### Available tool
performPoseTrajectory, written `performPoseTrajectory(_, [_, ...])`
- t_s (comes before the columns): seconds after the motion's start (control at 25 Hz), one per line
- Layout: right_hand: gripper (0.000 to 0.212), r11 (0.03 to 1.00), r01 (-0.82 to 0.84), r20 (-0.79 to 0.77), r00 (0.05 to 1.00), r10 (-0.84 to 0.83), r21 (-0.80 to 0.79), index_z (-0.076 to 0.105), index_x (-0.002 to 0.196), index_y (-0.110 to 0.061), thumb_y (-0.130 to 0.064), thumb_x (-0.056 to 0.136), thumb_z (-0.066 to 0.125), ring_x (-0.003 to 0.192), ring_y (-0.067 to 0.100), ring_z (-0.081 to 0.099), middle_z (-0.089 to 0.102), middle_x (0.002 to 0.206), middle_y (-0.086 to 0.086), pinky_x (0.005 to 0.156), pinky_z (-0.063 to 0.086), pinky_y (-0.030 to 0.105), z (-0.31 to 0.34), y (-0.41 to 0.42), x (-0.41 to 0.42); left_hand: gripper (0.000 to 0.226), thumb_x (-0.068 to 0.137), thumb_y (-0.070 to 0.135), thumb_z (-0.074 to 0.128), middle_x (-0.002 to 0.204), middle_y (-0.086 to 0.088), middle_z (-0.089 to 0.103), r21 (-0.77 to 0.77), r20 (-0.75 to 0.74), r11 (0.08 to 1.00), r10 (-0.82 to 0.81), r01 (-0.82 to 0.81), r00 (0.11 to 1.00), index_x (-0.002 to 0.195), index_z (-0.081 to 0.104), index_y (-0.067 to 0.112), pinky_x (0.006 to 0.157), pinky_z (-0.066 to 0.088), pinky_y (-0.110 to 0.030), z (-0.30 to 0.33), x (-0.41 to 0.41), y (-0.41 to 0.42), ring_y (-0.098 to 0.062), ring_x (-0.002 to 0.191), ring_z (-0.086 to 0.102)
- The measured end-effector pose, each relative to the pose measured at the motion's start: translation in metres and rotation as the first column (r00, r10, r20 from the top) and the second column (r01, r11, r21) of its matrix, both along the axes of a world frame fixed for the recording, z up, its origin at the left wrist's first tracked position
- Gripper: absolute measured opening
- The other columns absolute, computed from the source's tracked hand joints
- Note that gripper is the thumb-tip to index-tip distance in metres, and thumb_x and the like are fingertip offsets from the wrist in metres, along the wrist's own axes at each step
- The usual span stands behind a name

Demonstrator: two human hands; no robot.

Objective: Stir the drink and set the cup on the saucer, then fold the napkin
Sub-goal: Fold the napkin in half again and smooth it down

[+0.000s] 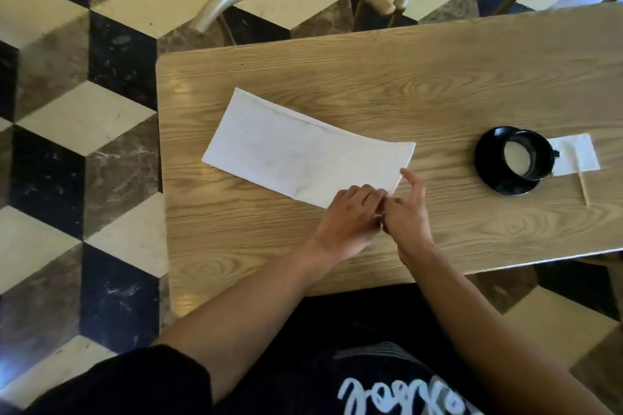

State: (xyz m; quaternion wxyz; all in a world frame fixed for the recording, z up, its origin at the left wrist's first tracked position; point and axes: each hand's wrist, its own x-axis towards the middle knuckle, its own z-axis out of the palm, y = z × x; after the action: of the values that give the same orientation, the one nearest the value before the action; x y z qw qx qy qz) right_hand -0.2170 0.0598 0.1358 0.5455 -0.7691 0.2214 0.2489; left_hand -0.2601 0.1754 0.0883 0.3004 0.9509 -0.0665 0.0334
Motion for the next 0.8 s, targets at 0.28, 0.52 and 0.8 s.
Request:
performPoseTrajectory(0.28, [0.033, 0.912, -0.402, 0.092, 0.908, 0.409, -0.088, 0.076, 0.101, -0.033, -0.021, 0.094, 0.047, 0.085, 0.008, 0.062, 0.073, 0.099, -0.010, 0.074, 0.044, 0.019, 0.013, -0.014, 0.003, 0.024, 0.090, 0.020, 0.064, 0.094, -0.008, 0.077, -0.089, -0.054, 0.979, 0.179, -0.183, 0.982, 0.110, 0.071, 0.008, 0.074, 0.057, -0.046, 0.032, -0.023, -0.002, -0.032, 0.083, 0.071])
performPoseTrajectory(0.52, [0.033, 0.431, -0.712, 0.330, 0.288, 0.899, -0.554, 0.074, 0.110, -0.025, -0.025, 0.078, 0.071, 0.098, 0.023, 0.045, 0.045, 0.103, -0.002, 0.086, 0.045, 0.034, 0.008, -0.050, 0.019, 0.022, 0.096, 0.025, 0.062, 0.092, -0.003, 0.075, -0.187, -0.111, 0.925, 0.315, -0.331, 0.943, 0.101, 0.074, 0.008, 0.079, 0.054, -0.037, 0.072, -0.037, -0.004, -0.022, 0.085, 0.068])
performPoseTrajectory(0.8, [0.007, 0.528, -0.720, 0.503, 0.283, 0.816, -0.451, 0.076, 0.088, -0.017, -0.024, 0.087, 0.076, 0.081, 0.011, 0.062, 0.072, 0.086, -0.008, 0.075, 0.042, 0.021, 0.037, -0.049, 0.066, 0.004, 0.094, 0.016, 0.071, 0.082, 0.020, 0.072, -0.404, -0.258, 0.666, 0.575, -0.627, 0.777, 0.090, 0.074, 0.017, 0.078, 0.046, -0.010, 0.124, -0.043, 0.028, 0.005, 0.082, 0.065])
